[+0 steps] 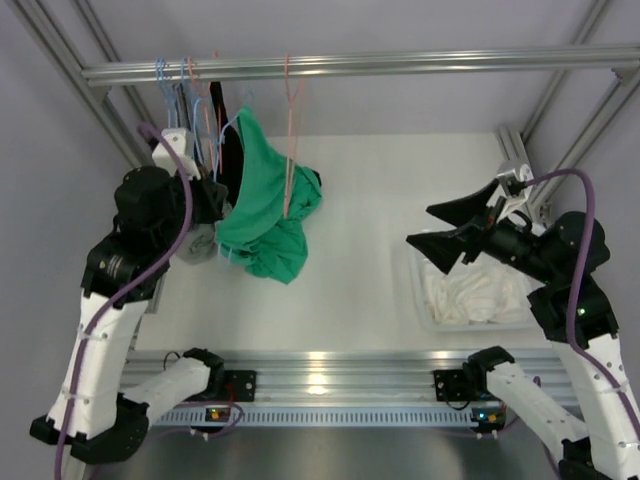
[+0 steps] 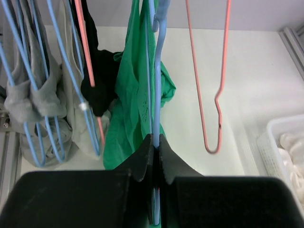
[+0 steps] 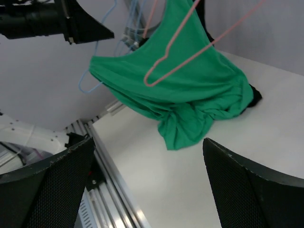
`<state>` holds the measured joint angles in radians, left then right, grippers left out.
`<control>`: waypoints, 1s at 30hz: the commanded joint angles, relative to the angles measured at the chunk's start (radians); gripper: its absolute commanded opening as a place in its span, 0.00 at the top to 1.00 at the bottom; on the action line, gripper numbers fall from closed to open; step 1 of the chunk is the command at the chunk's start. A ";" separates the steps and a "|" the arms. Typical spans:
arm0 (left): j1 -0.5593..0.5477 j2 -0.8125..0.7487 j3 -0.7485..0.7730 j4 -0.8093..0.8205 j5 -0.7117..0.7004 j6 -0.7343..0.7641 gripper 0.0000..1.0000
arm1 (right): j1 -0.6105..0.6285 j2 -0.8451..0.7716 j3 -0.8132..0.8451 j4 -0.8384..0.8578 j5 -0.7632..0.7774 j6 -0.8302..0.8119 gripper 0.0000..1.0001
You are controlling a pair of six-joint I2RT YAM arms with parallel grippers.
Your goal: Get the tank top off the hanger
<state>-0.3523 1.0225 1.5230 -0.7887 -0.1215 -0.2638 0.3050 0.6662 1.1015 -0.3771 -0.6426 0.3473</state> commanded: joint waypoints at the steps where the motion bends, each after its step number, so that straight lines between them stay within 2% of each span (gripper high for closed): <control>1: 0.001 -0.120 -0.004 -0.102 0.077 -0.017 1.00 | 0.066 0.071 0.080 0.211 -0.175 0.068 0.07; 4: 0.001 -0.200 -0.047 -0.185 0.108 -0.026 1.00 | 0.218 0.182 0.162 0.160 -0.060 0.000 0.09; 5: 0.001 -0.223 -0.063 -0.226 0.117 -0.029 1.00 | 0.277 0.250 0.220 0.106 0.057 -0.037 0.10; 6: 0.001 -0.266 -0.078 -0.247 0.159 -0.031 1.00 | 0.418 0.283 0.253 0.084 0.133 -0.104 0.11; 8: 0.001 -0.304 -0.115 -0.308 0.180 -0.032 1.00 | 0.596 0.387 0.343 0.049 0.338 -0.184 0.11; 11: 0.001 -0.405 -0.139 -0.365 0.244 -0.040 1.00 | 0.722 0.531 0.453 0.050 0.499 -0.225 0.11; 16: 0.003 -0.499 -0.133 -0.388 0.414 -0.080 1.00 | 0.807 0.751 0.607 0.052 0.636 -0.277 0.13; 20: 0.001 -0.522 -0.155 -0.396 0.431 -0.091 1.00 | 0.819 0.904 0.681 0.052 0.698 -0.301 0.14; 25: 0.001 -0.529 -0.149 -0.405 0.407 -0.092 1.00 | 0.824 0.951 0.696 0.052 0.787 -0.327 0.17; 30: 0.001 -0.522 -0.146 -0.408 0.387 -0.092 1.00 | 0.824 0.955 0.679 0.052 0.778 -0.329 0.19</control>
<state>-0.3523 0.4976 1.3705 -1.2083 0.2657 -0.3416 1.1107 1.6428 1.7363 -0.3386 0.1051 0.0395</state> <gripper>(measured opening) 0.035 0.819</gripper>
